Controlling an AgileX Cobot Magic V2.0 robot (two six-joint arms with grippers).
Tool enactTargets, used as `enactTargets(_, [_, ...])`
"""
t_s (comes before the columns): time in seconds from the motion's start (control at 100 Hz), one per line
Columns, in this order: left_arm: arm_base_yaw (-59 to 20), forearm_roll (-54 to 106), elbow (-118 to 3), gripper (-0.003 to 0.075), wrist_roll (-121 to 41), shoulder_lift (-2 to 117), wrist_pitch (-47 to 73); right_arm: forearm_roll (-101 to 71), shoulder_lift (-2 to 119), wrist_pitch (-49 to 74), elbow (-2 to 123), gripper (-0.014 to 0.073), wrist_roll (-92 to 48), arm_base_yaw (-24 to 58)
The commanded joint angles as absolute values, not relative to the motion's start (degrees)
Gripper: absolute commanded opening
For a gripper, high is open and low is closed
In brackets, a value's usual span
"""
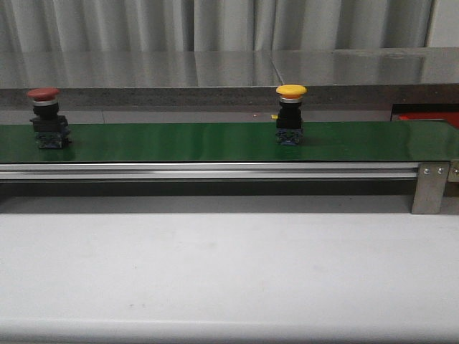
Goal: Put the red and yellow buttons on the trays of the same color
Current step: 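Reach the right gripper to the yellow button on the belt and grasp it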
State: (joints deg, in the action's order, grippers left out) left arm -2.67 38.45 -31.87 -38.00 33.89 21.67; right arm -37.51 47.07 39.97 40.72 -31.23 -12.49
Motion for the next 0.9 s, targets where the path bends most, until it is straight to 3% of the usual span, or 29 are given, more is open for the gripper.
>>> enactTargets(0.0, [-3.13, 40.05, -33.42, -0.0019, -37.91, 33.9, 18.08, -39.52, 52.44, 36.63, 45.23, 0.0642, -33.11, -11.64])
enactTargets(0.53, [-3.13, 40.05, -33.42, -0.0019, -37.91, 33.9, 18.08, -39.35, 87.17, 35.07, 68.65, 0.0642, -37.63, -0.93])
enactTargets(0.89, [-3.13, 40.05, -33.42, -0.0019, -37.91, 33.9, 18.08, -38.84, 100.05, 36.53, 80.05, 0.0642, -37.75, 2.82])
